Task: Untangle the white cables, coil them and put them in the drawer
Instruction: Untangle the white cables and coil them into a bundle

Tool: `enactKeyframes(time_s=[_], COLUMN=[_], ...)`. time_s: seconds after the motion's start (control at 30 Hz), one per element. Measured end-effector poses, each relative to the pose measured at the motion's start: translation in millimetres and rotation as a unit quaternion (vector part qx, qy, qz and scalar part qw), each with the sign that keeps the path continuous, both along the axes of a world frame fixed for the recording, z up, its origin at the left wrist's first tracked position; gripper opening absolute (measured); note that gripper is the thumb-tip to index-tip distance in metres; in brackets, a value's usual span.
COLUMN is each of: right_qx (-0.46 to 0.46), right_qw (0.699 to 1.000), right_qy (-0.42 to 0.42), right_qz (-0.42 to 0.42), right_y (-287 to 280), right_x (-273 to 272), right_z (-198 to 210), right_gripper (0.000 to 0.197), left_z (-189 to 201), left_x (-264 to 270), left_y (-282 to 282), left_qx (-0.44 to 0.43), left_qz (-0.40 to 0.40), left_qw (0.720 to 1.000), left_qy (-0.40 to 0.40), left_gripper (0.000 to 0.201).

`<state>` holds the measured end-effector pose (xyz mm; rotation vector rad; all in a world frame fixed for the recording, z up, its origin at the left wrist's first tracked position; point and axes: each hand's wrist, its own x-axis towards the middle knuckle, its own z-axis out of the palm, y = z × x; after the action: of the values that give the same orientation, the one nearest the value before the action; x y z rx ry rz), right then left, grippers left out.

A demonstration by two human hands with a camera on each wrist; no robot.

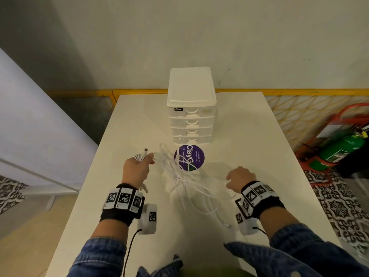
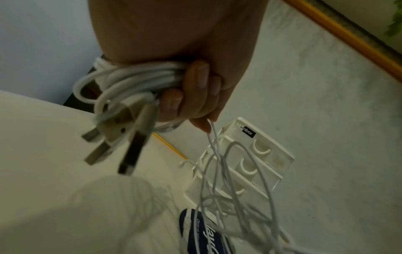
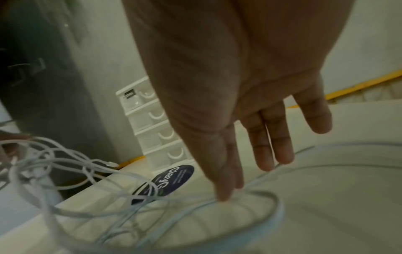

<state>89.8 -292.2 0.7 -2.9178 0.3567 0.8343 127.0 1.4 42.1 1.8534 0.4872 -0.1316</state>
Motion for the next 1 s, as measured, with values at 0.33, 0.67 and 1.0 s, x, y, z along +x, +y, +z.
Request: enactKeyframes(time_s=[0.33,0.67,1.0], right_qx=[0.054,0.189,0.22], right_qw=[0.972,0.933,0.851], right_qy=[-0.047,-0.253,-0.351], right_qz=[0.222,-0.171,-0.322], right_y=[59.2,-15.0,-46.2], right_x=[10.3,11.9,4.3], right_z=[-22.5,-21.6,-13.7], right_gripper=[0.033,0.035,0.036], left_z=[6.5,11.4,11.8], left_x=[-11.9,-14.8,-8.8], left_y=[16.0,52.3,37.9], left_qx=[0.016,0.006,0.038], left_qz=[0.007,0.186,0.216], left_qw=[1.0,0.98,0.971], left_qy=[-0.025,-0.063,-0.096], left_gripper=[0.03,0.026,0.022])
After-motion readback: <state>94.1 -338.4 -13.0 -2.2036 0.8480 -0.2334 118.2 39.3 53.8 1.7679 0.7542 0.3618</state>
